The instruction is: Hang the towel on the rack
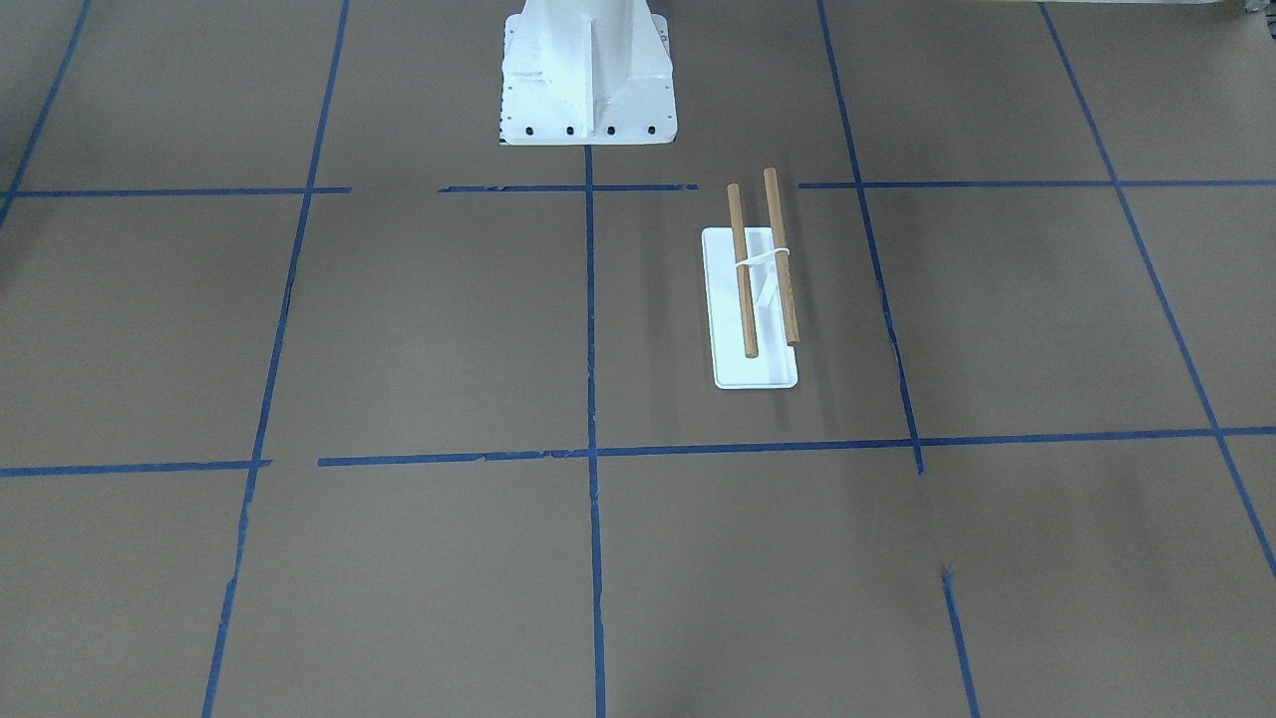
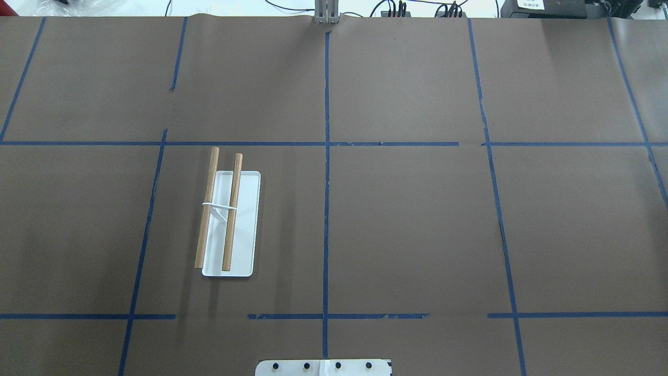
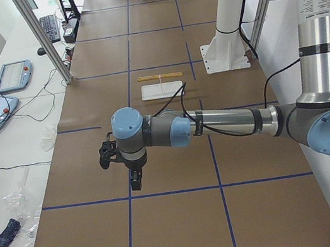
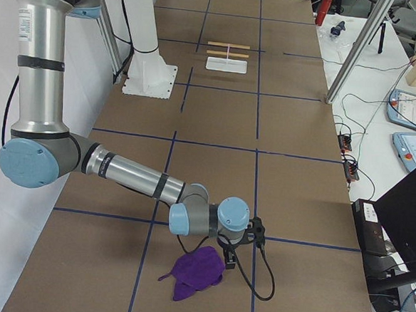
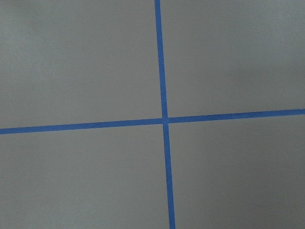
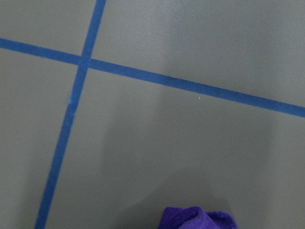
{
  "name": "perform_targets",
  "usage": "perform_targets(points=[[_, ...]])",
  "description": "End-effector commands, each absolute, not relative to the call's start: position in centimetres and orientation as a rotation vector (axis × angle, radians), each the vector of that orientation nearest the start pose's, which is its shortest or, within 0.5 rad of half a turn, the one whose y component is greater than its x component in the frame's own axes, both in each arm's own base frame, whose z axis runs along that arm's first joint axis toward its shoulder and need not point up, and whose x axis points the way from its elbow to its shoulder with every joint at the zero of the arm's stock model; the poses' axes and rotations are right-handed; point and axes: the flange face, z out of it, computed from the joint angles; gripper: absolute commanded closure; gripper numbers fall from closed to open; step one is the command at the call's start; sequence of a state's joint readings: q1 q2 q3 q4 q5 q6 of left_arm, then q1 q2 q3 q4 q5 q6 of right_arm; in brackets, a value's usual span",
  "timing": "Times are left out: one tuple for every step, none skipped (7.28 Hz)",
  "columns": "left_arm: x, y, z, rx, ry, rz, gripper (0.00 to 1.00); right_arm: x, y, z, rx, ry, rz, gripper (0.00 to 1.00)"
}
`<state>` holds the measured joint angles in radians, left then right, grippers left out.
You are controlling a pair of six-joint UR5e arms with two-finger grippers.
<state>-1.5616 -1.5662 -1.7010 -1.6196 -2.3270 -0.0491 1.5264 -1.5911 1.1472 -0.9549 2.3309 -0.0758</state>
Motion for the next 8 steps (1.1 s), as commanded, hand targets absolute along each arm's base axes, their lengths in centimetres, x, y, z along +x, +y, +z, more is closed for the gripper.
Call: perform_targets(points=[[-6.0, -49.8, 58.4, 0.157, 0.759, 0.033, 0.00, 4.5, -43.5, 84.3, 0.174, -0.754, -0.183, 0.00], [-6.0, -49.8, 58.4, 0.158, 0.759, 0.033, 0.00, 4.5, -42.9, 84.7, 0.163, -0.758, -0.180, 0.00], [-6.0, -49.8, 58.4, 0.158, 0.759, 0.033, 0.00, 4.2, -41.5, 85.6, 0.141, -0.760, -0.181, 0.00], [-6.0, -49.8, 58.4, 0.157, 0.759, 0.035, 0.00, 3.9, -40.7, 86.1, 0.126, -0.761, -0.183, 0.00], [-6.0, -49.8, 58.4, 0.158, 0.759, 0.033, 0.00, 3.3, -40.4, 86.3, 0.114, -0.760, -0.194, 0.00], [-6.0, -49.8, 58.4, 0.157, 0.759, 0.035, 0.00, 2.5, -40.5, 86.3, 0.102, -0.755, -0.208, 0.00], [-6.0, -49.8, 58.3, 0.160, 0.759, 0.036, 0.00, 2.4, -40.5, 86.6, 0.100, -0.731, -0.214, 0.00], [-6.0, -49.8, 58.2, 0.163, 0.759, 0.036, 0.00, 2.4, -40.5, 86.7, 0.098, -0.728, -0.215, 0.00]])
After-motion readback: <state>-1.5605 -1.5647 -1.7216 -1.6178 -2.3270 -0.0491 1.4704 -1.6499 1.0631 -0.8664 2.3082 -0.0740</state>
